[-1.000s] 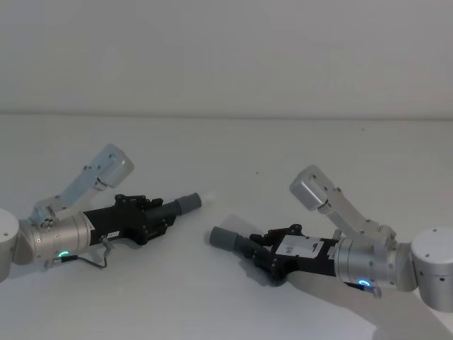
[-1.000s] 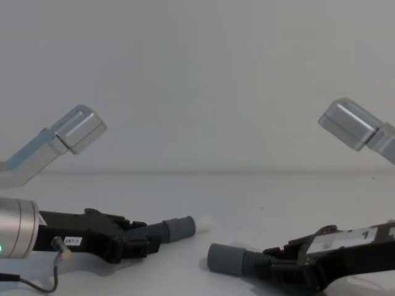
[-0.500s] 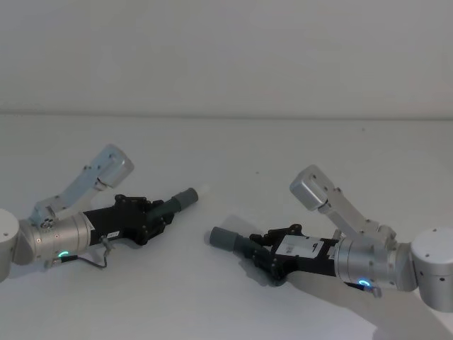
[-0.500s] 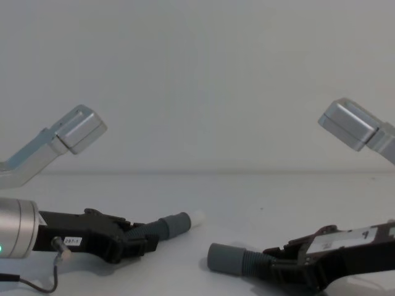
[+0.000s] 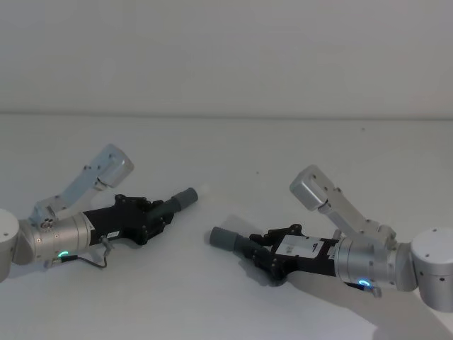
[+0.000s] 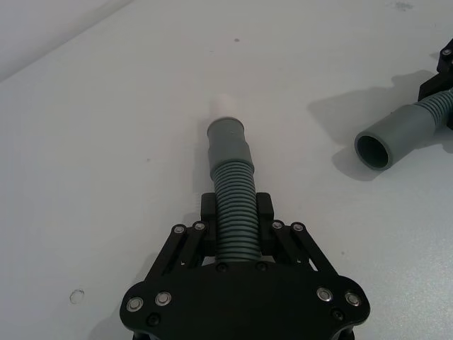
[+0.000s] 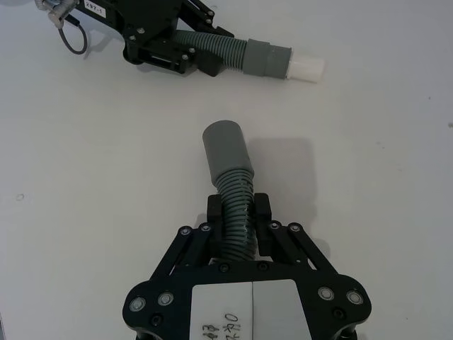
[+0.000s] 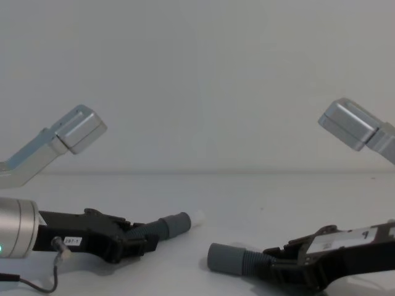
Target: Use both hands to pick up one end of the pipe from the table, align the ends, and insert them.
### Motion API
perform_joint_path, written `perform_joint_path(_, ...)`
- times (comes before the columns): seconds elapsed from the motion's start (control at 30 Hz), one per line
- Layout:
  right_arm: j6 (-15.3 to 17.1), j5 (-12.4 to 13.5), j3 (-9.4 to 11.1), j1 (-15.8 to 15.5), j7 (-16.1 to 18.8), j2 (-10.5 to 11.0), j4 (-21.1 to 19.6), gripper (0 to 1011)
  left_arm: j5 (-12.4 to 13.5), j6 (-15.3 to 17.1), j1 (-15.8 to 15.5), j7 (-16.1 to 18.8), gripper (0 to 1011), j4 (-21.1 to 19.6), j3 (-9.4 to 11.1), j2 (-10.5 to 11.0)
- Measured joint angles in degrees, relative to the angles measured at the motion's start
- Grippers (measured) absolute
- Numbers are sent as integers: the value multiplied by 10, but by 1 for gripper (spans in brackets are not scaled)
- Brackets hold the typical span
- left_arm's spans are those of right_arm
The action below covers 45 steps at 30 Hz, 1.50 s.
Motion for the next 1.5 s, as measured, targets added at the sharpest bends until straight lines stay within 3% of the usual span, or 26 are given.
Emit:
perform_joint_path(0.33,-2,-7,1,-2,-1,6,-7,256,8,-15,0,-2,318,-1,0,3)
perform_joint_path(0.63,-10,-33,9,-14,-21,35,-44,256,26,-60,0,-11,318,-8,1,17)
perform_joint_path(0.83,-14,-51,26,-30,-40,72,-88,256,41,-100,0,-23,318,-21,1,34)
perform_joint_path(1.03,-14,-61,37,-41,-50,94,-114,256,55,-144,0,-43,317,-41,0,56)
perform_joint_path(1.5,-15,-79,44,-39,-46,109,-128,256,83,-226,0,-89,317,-88,11,99)
